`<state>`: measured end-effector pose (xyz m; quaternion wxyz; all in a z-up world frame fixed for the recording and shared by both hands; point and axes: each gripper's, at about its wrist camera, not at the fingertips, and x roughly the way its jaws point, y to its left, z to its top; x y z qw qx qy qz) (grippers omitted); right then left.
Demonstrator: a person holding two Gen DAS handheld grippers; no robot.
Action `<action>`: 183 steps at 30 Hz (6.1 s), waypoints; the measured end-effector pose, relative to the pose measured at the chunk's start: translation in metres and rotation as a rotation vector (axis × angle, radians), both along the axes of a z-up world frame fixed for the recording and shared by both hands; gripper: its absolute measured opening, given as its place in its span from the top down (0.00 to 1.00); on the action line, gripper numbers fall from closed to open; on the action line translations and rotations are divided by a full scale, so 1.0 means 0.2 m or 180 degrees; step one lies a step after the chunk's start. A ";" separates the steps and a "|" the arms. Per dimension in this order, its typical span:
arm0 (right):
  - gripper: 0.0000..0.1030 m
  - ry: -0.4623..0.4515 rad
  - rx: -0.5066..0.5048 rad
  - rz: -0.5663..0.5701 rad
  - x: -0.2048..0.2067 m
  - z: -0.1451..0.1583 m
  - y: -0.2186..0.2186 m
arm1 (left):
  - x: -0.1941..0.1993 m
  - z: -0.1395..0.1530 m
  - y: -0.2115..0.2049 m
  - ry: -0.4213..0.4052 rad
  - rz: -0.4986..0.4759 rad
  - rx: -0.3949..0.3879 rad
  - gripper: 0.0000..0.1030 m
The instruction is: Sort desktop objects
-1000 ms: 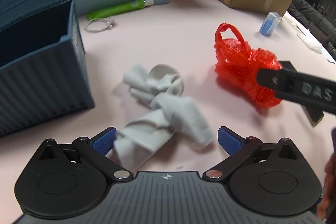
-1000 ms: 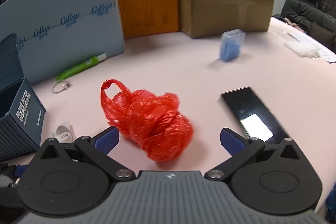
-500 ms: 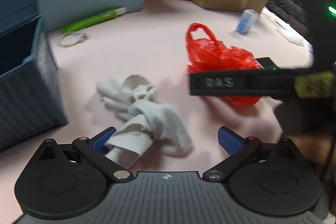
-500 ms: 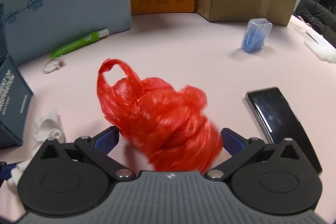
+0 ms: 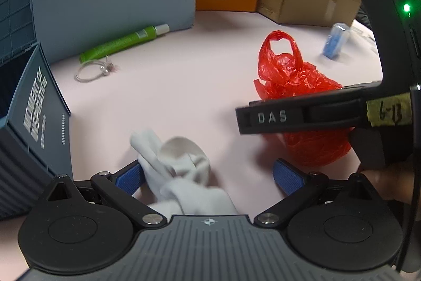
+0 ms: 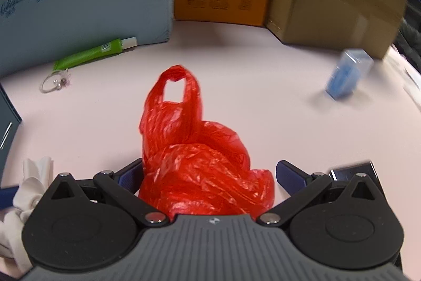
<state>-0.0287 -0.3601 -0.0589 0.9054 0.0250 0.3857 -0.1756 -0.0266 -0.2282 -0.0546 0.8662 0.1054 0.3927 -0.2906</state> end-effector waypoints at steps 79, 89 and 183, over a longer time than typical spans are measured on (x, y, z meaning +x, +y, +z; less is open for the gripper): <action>0.00 -0.0352 -0.0296 -0.0555 -0.31 0.20 -0.05 | 0.04 0.04 -0.06 0.0194 -0.0064 -0.0319 0.01; 0.00 -0.0679 0.0241 -0.0452 -0.35 0.22 0.05 | -0.08 0.09 0.11 0.0253 -0.0044 -0.0348 0.01; 0.00 -0.0552 0.0432 0.0092 -0.11 0.11 0.65 | 0.14 0.08 0.88 0.0317 0.1502 0.0233 0.01</action>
